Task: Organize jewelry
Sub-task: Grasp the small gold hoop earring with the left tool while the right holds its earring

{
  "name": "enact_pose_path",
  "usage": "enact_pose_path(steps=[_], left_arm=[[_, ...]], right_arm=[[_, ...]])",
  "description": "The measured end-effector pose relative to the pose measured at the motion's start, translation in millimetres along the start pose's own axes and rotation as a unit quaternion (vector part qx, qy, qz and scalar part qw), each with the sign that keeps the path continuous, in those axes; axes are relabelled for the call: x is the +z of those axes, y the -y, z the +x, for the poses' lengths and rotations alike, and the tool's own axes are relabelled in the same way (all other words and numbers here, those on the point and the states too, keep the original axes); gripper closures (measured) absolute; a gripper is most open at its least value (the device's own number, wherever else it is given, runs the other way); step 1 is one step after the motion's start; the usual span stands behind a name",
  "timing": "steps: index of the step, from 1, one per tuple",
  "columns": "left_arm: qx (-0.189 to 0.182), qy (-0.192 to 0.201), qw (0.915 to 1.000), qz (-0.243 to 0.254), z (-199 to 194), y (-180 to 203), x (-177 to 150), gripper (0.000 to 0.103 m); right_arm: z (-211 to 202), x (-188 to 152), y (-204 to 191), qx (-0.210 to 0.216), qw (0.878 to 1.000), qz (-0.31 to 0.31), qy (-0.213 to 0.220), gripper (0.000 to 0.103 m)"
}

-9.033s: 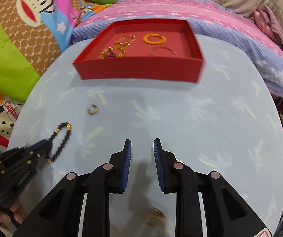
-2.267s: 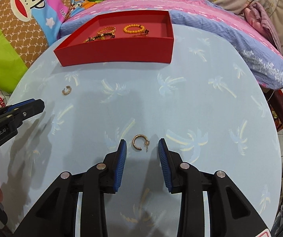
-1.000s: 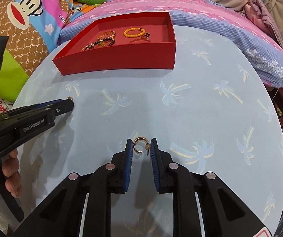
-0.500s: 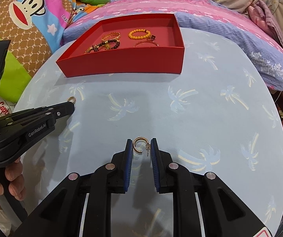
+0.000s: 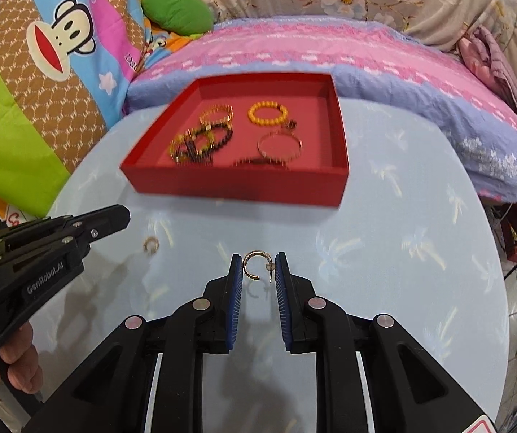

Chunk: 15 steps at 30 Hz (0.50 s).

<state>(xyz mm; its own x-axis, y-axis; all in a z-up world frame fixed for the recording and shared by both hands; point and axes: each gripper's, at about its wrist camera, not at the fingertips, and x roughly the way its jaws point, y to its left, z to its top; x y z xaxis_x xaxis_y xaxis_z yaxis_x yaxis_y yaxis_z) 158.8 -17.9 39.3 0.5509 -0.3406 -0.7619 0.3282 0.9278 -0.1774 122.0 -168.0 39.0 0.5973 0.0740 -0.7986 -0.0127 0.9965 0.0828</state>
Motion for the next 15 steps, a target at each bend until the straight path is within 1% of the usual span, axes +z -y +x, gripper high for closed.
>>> enact_pose_path(steps=[5,8,11,14,15], left_arm=[[0.003,0.033,0.9994,0.002,-10,-4,32,0.103],[0.009,0.043,0.999,-0.006,-15,-15,42,0.103],[0.016,0.034,0.9993,-0.009,-10,-22,34,0.103],[0.013,0.011,0.9997,-0.015,3,-24,14,0.103],[0.014,0.005,0.9998,-0.015,7,-24,8,0.1]], right_arm=[[-5,39,1,-0.006,0.999,-0.007,0.031,0.086],[-8,53,3,-0.007,0.999,-0.005,0.044,0.086],[-9,54,4,-0.006,0.999,-0.001,0.048,0.086],[-3,45,4,-0.003,0.999,0.002,0.037,0.086],[0,41,4,-0.002,1.0,0.003,0.031,0.086]])
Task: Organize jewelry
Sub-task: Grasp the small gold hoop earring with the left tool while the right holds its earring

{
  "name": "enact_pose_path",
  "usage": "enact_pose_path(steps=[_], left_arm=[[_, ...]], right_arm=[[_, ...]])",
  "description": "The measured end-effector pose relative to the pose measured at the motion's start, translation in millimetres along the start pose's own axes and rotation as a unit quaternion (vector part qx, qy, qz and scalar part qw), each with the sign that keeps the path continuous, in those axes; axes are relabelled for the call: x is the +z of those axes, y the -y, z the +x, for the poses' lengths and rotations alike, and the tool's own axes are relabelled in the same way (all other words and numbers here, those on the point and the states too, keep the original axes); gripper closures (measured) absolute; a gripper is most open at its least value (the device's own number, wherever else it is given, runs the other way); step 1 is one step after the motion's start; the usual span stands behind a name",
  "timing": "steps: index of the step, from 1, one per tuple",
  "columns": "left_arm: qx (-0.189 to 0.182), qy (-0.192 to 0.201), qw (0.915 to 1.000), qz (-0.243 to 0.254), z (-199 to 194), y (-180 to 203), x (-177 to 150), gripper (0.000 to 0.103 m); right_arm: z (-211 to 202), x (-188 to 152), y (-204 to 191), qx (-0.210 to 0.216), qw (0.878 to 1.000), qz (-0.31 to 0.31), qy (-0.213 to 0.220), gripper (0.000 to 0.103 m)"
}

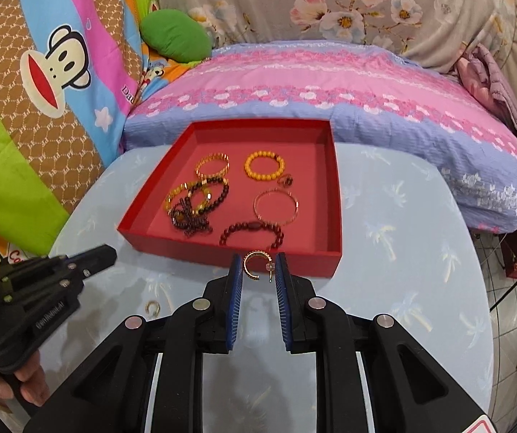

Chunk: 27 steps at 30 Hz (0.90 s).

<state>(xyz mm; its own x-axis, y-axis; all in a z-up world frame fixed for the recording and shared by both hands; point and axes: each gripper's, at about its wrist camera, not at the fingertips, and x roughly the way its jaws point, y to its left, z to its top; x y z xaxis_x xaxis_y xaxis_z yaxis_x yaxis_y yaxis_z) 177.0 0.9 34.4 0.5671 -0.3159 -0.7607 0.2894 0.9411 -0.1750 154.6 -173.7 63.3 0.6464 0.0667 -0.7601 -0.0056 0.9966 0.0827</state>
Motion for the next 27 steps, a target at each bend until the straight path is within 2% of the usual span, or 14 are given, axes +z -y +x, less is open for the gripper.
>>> enact_pose_path(steps=[2,7,18,20,27], left_arm=[[0.0,-0.022,0.9998,0.002,14,3,-15,0.092],[-0.002,-0.055,0.9985,0.005,37,9,-36,0.091],[0.0,-0.055,0.9982,0.025,45,18,-39,0.092],[-0.002,-0.053,0.9982,0.027,46,18,-40,0.099],[-0.013,-0.052,0.9984,0.017,41,13,-41,0.099]], right_arm=[[5,-9,-1,0.001,1.0,0.001,-0.01,0.086],[13,-25,-2,0.004,0.999,0.006,-0.031,0.086],[16,-28,0,0.004,0.999,0.011,-0.036,0.086],[17,-29,0,0.005,0.999,0.011,-0.037,0.086],[18,-29,-2,0.007,0.999,0.009,-0.037,0.086]])
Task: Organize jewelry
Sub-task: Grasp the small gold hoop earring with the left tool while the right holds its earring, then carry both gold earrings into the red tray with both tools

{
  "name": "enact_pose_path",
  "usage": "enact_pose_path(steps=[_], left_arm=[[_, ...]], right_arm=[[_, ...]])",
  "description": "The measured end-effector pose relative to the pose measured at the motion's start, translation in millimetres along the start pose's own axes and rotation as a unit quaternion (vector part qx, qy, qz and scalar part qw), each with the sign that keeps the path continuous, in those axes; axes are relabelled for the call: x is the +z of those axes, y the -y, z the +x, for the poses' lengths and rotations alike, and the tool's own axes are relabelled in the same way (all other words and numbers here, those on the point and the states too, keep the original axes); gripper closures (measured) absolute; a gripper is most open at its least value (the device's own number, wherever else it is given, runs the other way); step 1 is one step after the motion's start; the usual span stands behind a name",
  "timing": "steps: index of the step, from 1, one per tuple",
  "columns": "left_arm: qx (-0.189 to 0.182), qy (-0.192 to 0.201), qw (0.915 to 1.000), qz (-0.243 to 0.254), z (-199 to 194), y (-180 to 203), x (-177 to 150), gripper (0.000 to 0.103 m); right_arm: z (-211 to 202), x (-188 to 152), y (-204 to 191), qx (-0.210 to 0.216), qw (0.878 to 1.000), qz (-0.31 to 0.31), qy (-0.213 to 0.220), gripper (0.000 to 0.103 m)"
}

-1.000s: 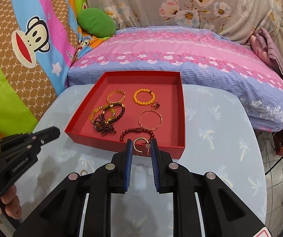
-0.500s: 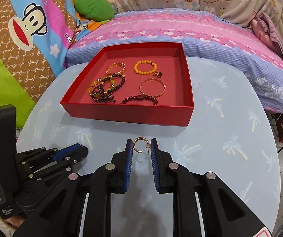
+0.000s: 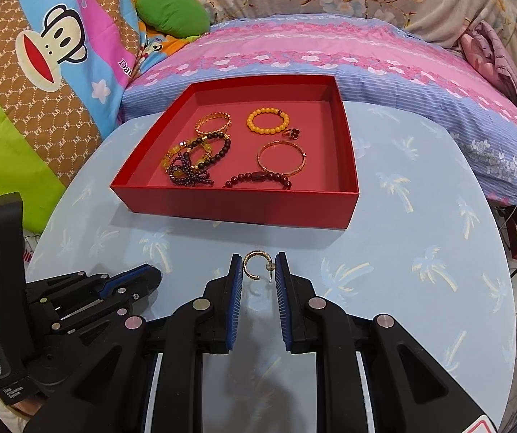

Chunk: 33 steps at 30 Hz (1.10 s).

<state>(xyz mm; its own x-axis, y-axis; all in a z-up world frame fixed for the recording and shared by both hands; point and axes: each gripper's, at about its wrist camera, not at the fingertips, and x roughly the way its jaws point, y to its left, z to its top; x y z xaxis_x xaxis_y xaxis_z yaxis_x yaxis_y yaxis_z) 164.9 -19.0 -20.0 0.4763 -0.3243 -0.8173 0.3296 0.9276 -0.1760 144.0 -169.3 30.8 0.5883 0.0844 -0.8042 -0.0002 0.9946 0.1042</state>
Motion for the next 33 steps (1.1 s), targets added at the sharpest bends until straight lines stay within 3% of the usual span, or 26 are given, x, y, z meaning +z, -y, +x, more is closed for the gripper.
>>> enact_pose_path(steps=[6,16,25,33], left_arm=[[-0.004,0.016,0.9999,-0.001,-18,-1,12,0.099],[-0.001,0.069,0.9975,0.02,-34,5,78,0.099],[0.002,0.074,0.9971,0.021,-3,2,131,0.098],[0.019,0.056,0.9978,0.031,34,-1,149,0.098]], right_arm=[[-1,7,-3,0.0,1.0,-0.007,0.005,0.086],[8,55,-9,-0.008,0.999,-0.028,0.031,0.086],[45,106,3,-0.008,1.0,-0.013,0.026,0.086],[86,132,11,-0.019,1.0,-0.007,0.008,0.086]])
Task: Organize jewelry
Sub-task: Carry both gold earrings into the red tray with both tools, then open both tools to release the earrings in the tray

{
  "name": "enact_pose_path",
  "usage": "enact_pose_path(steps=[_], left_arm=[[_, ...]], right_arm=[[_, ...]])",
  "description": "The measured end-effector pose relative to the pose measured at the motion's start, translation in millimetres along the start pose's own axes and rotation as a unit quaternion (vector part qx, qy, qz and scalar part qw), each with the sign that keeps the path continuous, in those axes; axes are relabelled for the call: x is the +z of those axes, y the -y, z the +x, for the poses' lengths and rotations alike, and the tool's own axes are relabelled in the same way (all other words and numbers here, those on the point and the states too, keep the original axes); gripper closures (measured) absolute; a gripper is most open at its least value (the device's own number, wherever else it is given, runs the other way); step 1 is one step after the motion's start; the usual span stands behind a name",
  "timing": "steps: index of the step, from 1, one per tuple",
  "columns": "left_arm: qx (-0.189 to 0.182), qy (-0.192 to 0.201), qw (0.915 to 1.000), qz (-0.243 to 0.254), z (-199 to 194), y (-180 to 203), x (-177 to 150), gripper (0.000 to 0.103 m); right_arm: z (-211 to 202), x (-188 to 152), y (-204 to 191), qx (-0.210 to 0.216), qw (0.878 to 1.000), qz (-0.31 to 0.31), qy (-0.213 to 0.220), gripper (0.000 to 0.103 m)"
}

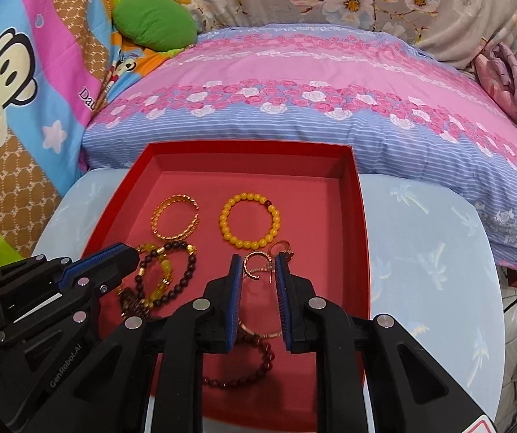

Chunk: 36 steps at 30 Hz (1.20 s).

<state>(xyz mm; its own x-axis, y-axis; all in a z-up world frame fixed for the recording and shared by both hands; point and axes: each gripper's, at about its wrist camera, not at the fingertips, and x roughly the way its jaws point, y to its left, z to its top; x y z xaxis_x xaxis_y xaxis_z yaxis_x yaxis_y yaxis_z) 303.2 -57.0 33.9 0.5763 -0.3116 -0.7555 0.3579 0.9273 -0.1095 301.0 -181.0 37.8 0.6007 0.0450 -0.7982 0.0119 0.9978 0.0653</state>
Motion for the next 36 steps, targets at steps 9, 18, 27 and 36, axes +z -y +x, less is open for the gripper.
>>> enact_pose_path(steps=[9,18,27,36], left_arm=[[0.009,-0.021,0.9997,0.008,33,-1,5,0.098],[0.024,-0.028,0.9993,0.006,45,-4,6,0.097],[0.037,-0.021,0.9991,-0.001,37,-3,4,0.075],[0.057,-0.006,0.9983,-0.004,4,3,-5,0.064]], right_arm=[[31,6,-3,-0.005,1.0,-0.006,-0.02,0.086],[43,6,-2,-0.009,1.0,-0.003,-0.029,0.084],[34,2,-1,-0.016,1.0,0.0,-0.022,0.072],[-4,-9,-2,-0.026,1.0,0.005,0.005,0.065]])
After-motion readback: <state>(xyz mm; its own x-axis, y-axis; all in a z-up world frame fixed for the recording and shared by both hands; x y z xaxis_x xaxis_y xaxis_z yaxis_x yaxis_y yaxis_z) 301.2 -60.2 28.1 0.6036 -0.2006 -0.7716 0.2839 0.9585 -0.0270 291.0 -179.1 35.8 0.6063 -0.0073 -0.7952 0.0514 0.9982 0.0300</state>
